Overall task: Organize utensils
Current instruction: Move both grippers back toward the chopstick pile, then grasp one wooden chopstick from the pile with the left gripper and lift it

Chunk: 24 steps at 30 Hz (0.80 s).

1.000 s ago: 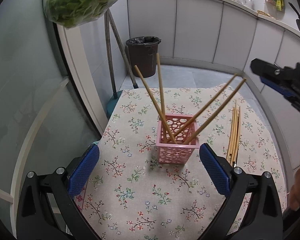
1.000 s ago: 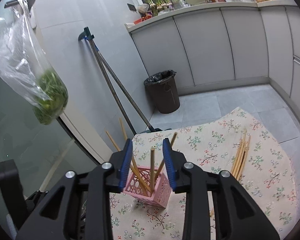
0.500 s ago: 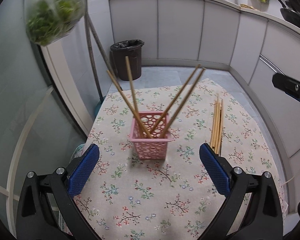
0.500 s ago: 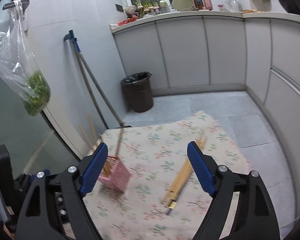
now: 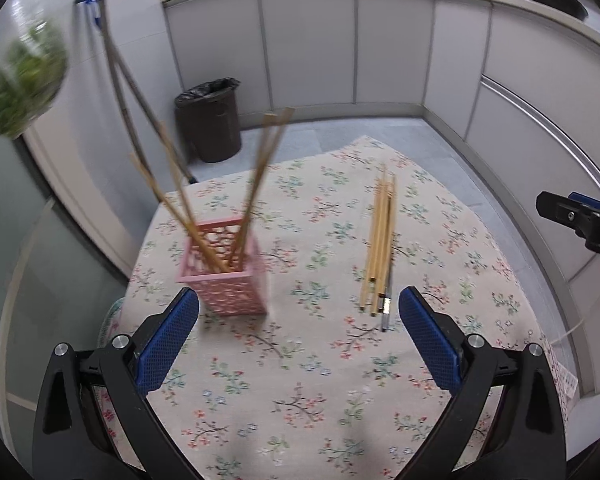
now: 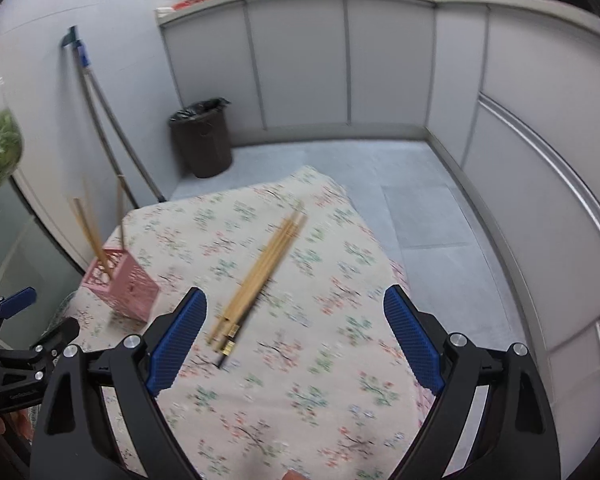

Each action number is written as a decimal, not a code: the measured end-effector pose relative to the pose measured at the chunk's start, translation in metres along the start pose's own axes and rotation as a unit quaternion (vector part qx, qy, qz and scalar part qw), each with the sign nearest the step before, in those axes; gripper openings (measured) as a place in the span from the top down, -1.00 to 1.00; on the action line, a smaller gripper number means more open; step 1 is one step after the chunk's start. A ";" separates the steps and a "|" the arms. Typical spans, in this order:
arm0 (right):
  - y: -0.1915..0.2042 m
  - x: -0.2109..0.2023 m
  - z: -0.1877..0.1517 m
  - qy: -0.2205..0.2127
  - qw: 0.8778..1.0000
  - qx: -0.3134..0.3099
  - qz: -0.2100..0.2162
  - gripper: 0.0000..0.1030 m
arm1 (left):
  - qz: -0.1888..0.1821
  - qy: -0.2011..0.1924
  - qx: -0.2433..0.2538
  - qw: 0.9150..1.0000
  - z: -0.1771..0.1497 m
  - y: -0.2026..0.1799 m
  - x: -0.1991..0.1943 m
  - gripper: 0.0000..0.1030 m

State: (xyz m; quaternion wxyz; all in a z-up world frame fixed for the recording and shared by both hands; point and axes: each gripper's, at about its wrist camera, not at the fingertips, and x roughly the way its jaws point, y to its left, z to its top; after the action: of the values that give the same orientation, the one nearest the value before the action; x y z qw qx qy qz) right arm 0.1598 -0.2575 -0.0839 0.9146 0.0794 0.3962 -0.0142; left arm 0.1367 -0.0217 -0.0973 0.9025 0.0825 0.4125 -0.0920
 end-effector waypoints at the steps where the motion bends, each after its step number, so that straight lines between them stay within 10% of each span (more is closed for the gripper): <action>1: -0.009 0.002 -0.002 0.005 1.000 0.009 -0.001 -0.71 | -0.008 0.005 0.002 1.000 0.002 -0.006 0.003 -0.87; 7: -0.048 0.024 -0.007 0.039 0.998 0.041 -0.016 -0.71 | -0.051 0.034 0.012 0.998 0.016 -0.041 0.035 -0.70; 18: -0.077 0.080 -0.004 0.088 0.993 0.071 -0.015 -0.71 | -0.097 0.151 -0.015 0.984 0.056 -0.069 0.181 0.70; 24: -0.079 0.105 -0.006 0.109 0.991 0.073 -0.008 -0.70 | -0.113 0.156 -0.031 0.981 0.085 -0.073 0.236 0.89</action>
State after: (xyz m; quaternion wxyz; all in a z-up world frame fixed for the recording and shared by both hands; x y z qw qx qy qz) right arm 0.2207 -0.3309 -0.1750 0.8576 0.1436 0.4920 -0.0418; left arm 0.3339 -0.1346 -0.2269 0.8133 0.0207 0.5573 -0.1661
